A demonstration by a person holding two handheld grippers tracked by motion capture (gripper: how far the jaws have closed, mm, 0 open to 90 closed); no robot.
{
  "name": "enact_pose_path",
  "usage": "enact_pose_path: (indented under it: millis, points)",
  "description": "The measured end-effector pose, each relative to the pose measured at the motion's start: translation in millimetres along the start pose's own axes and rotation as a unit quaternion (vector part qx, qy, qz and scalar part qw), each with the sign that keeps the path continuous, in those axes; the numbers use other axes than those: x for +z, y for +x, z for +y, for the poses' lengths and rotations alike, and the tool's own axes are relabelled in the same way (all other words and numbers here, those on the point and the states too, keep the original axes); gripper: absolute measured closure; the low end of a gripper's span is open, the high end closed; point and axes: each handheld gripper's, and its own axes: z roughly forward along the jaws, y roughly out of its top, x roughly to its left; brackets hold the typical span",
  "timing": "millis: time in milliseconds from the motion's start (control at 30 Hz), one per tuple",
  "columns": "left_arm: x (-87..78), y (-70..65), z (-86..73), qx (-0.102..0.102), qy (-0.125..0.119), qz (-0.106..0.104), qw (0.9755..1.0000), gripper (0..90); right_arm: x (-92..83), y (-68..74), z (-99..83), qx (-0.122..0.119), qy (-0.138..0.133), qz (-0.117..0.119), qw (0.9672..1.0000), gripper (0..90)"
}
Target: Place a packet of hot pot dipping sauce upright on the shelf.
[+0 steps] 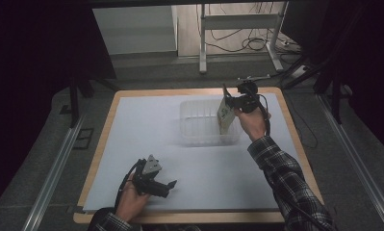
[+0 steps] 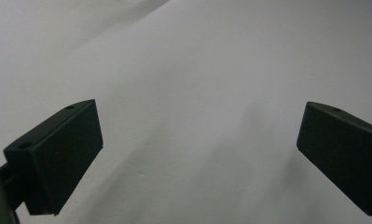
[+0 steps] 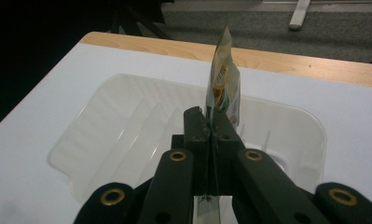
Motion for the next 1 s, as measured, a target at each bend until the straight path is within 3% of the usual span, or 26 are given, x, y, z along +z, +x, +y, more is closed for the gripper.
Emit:
enact_pose_path:
  millis: [133, 433, 1000]
  points:
    - [0.0, 0.2, -0.1, -0.001, -0.001, 0.000, 1.0000, 0.0, -0.3, -1.6, -1.1, -0.007, 0.002, -0.001, 1.0000, 81.8]
    - [0.0, 0.2, 0.0, -0.001, 0.000, 0.001, 1.0000, 0.0, -5.2, 0.6, 0.6, -0.029, -0.004, 0.000, 0.9996, 62.0]
    - [0.0, -0.2, 0.2, -0.001, 0.003, 0.000, 1.0000, 0.0, -15.6, 11.0, -2.2, -0.071, -0.012, 0.016, 0.9973, 41.1]
